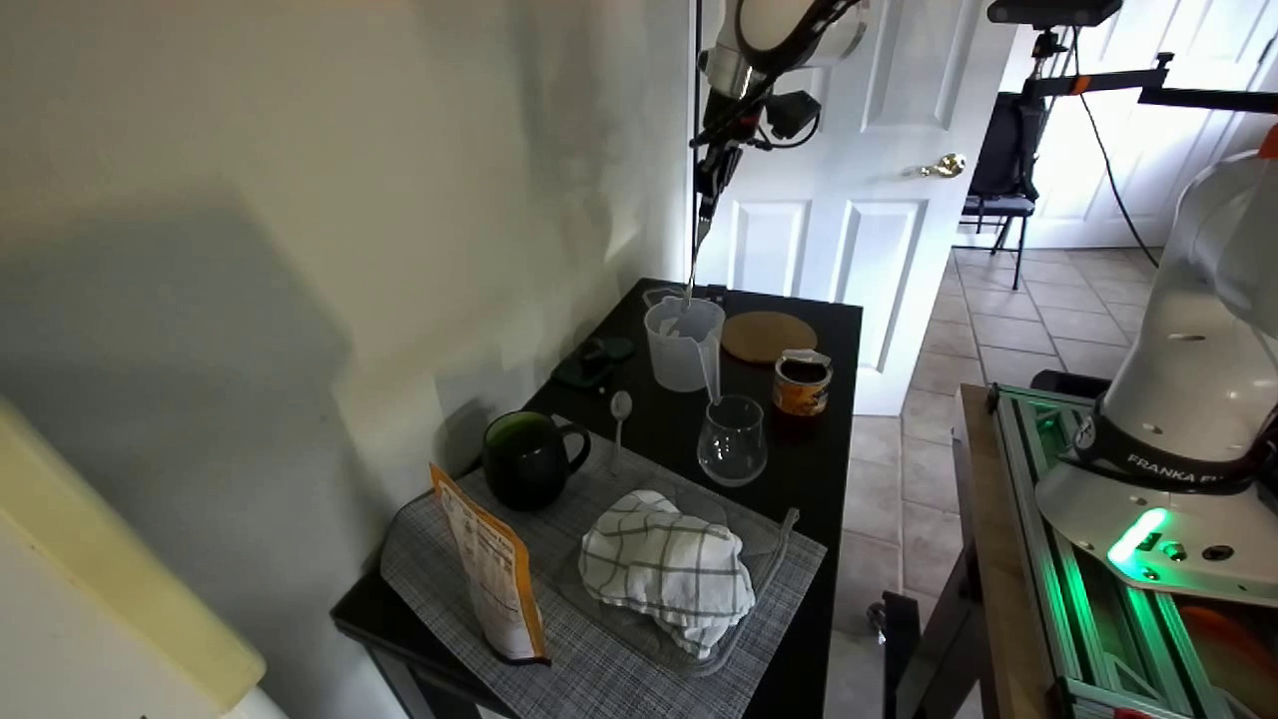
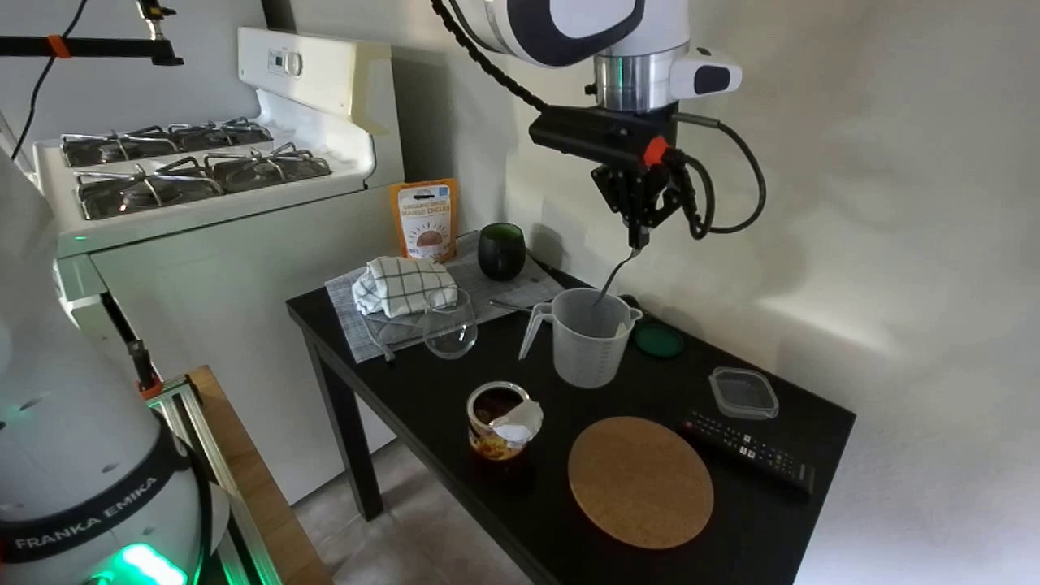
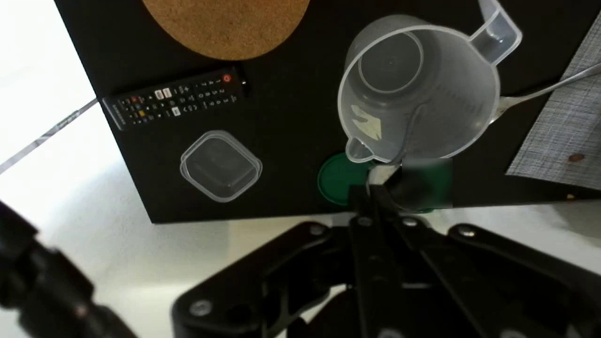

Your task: Remove the fork from the glass cup and put it in the plastic jar

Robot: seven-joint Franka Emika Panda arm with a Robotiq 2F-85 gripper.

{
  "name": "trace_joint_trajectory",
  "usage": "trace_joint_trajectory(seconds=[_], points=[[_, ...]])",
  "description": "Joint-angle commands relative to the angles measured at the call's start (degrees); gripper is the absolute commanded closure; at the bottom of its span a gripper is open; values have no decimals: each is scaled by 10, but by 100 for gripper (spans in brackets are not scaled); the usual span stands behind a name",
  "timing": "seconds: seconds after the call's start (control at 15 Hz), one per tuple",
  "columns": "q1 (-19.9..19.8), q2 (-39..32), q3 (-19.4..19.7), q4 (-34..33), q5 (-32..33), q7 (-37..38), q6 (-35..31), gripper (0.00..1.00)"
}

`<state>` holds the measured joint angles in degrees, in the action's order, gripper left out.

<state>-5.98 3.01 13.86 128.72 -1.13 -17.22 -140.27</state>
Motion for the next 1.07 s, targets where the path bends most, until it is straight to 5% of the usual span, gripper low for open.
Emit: trace_joint_trajectory(seconds=[0.0,0.67,0.73,1.0], points=[[-14,-64,-18,-38,14,56,7,99],[-10,-151,-41,-77,66,86,86,99],[-11,-153,-44,-81,66,84,97,72],[-23,-100,-40,-80,56,71,96,50]])
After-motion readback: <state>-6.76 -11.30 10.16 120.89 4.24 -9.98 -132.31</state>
